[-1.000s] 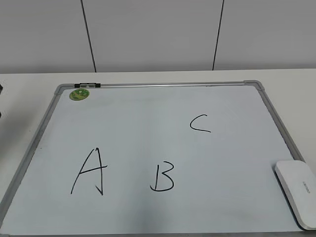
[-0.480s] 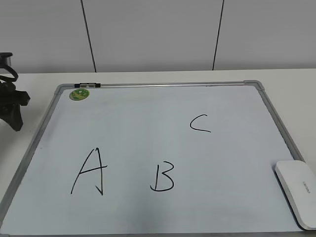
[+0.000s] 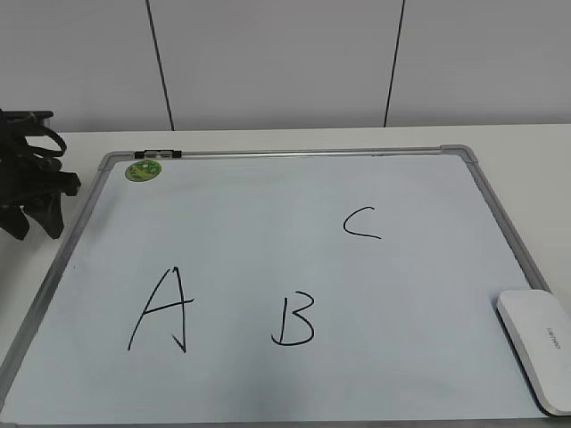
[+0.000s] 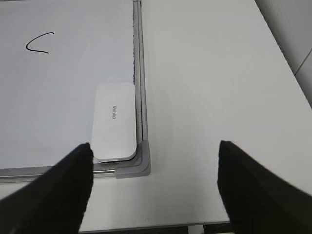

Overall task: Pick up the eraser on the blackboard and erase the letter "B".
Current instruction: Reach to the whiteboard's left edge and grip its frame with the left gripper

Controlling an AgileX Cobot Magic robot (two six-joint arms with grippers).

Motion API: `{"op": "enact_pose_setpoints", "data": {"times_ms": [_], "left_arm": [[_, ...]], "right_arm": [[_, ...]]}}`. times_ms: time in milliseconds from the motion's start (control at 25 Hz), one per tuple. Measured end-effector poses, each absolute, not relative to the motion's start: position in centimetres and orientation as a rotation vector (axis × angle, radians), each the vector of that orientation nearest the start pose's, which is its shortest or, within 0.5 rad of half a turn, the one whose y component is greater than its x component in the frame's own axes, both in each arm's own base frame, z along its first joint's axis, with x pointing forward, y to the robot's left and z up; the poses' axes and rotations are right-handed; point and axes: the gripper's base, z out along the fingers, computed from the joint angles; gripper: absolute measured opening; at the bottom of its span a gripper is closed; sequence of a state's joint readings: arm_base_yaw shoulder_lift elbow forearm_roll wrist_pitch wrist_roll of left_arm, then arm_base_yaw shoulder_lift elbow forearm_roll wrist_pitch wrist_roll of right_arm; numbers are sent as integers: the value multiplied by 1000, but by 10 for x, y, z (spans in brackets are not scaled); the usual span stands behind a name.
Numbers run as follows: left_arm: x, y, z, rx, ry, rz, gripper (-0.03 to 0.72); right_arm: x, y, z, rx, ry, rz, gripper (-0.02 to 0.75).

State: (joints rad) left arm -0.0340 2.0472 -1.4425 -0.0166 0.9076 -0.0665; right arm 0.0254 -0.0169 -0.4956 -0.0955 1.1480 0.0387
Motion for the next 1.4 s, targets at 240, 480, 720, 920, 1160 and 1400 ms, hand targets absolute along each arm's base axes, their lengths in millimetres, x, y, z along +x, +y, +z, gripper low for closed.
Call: {"op": "enact_pose_setpoints", "data": {"times_ms": [240,480,720,920,1160,1400], "left_arm": [[408,-15,140,-64,3043,-28,345],[411,-16,131,-75,3055,-41,330],[411,-17,130,-83,3059,-51,323],[411,-17,129,-89,3061,-58,318],[411,-17,130,-93,3061,-64,314],[412,-20,126,-38,3064,-107,313]], "right_arm": [[-11,-8,269,24,2116,-77,589],[-11,-8,269,24,2116,-77,589],[-11,-8,269,24,2116,-77,589],[-11,-8,269,24,2116,-77,589],[-11,-8,269,24,2116,-77,589],[-11,-8,269,24,2116,-77,589]]}}
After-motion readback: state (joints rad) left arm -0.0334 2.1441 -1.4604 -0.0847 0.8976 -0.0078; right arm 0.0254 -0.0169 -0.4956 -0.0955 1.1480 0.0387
